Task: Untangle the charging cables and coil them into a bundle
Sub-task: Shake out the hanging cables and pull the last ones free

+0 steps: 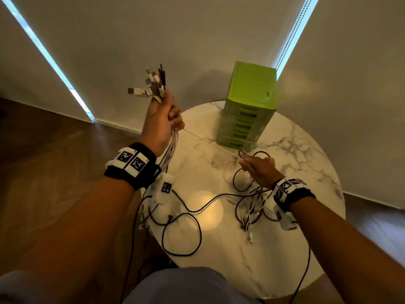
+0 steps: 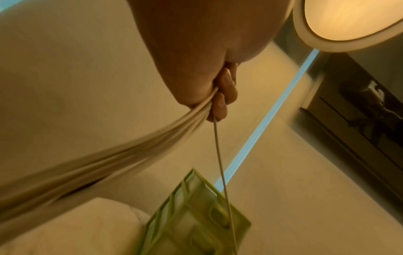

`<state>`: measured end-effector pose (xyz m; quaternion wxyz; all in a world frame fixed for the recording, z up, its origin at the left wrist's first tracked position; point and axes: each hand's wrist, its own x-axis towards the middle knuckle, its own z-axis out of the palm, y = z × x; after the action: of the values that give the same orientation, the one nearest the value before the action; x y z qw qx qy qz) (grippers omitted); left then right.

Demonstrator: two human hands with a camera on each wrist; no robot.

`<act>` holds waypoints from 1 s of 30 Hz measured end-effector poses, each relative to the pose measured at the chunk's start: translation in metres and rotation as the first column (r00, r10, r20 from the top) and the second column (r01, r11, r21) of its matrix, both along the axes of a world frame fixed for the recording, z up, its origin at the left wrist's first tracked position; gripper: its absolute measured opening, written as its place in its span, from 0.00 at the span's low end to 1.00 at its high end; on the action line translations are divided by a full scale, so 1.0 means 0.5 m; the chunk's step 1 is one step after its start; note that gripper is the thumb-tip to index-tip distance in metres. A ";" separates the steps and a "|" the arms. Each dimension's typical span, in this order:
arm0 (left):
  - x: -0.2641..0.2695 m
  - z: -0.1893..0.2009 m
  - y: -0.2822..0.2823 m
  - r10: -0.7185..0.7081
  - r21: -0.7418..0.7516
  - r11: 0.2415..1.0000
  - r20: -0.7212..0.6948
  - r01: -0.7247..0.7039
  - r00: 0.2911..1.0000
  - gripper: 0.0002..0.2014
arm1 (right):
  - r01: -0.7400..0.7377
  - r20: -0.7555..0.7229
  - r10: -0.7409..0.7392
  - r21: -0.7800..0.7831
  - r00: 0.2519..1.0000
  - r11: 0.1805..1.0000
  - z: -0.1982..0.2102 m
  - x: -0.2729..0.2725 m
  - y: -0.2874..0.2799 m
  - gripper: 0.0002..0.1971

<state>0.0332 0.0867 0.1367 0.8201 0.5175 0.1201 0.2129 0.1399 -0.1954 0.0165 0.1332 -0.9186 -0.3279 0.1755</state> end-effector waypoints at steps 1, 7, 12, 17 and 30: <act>-0.001 0.012 0.012 0.038 0.002 0.999 0.014 -0.038 0.999 0.17 | 0.021 -0.001 -0.021 -0.015 1.000 1.000 0.002 0.019 -0.014 0.23; 0.006 0.012 0.009 0.149 0.072 0.987 -0.083 -0.144 0.985 0.18 | 0.207 -0.045 -0.202 0.157 0.978 0.966 0.056 0.089 -0.025 0.28; 0.021 -0.080 -0.096 -0.030 0.284 0.950 -0.327 0.129 0.944 0.19 | 0.158 0.024 -0.187 0.442 0.982 0.883 0.120 0.035 0.054 0.22; 0.047 -0.110 -0.160 -0.167 0.206 0.940 -0.416 0.271 0.894 0.22 | -0.110 0.235 -0.002 0.466 0.972 0.878 0.134 -0.032 0.102 0.19; 0.067 -0.033 -0.095 0.045 0.142 0.990 -0.137 -0.025 0.990 0.17 | 0.005 -0.061 -0.019 -0.231 0.998 0.973 0.018 0.021 -0.011 0.18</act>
<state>0.0667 0.0391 0.1205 0.7674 0.5853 0.1711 0.1983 0.1504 -0.2008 0.0255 0.0368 -0.9239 -0.2954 0.2403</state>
